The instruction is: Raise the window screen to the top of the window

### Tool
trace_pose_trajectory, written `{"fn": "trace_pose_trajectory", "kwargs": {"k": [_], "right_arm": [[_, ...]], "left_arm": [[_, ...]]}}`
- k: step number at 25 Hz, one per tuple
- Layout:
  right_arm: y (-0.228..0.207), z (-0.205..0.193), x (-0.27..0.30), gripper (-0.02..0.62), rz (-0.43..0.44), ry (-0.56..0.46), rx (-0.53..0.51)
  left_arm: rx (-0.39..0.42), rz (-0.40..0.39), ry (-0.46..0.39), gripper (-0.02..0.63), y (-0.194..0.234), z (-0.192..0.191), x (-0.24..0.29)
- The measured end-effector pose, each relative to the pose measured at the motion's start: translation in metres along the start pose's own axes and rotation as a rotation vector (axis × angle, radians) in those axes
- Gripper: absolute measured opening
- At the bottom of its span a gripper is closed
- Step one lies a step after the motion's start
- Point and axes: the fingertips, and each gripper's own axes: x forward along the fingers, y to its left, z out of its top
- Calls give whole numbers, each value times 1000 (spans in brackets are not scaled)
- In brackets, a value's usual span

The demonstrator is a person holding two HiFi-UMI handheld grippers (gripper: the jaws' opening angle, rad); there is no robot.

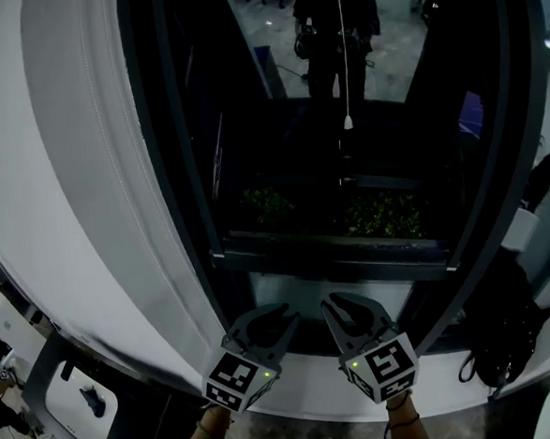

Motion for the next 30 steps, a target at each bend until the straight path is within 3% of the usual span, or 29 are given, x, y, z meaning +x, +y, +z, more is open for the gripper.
{"fn": "trace_pose_trajectory", "kwargs": {"k": [8, 14, 22, 30], "right_arm": [[106, -30, -44, 60, -123, 78, 116], [164, -34, -83, 60, -184, 95, 204], [196, -37, -145, 60, -224, 102, 238], [217, -43, -228, 60, -177, 126, 257]], "left_arm": [[-91, -84, 2, 80, -29, -30, -111], [-154, -157, -5, 80, -68, -40, -163], [-206, -175, -12, 80, -127, -39, -199], [-264, -119, 2, 80, -204, -33, -221]]}}
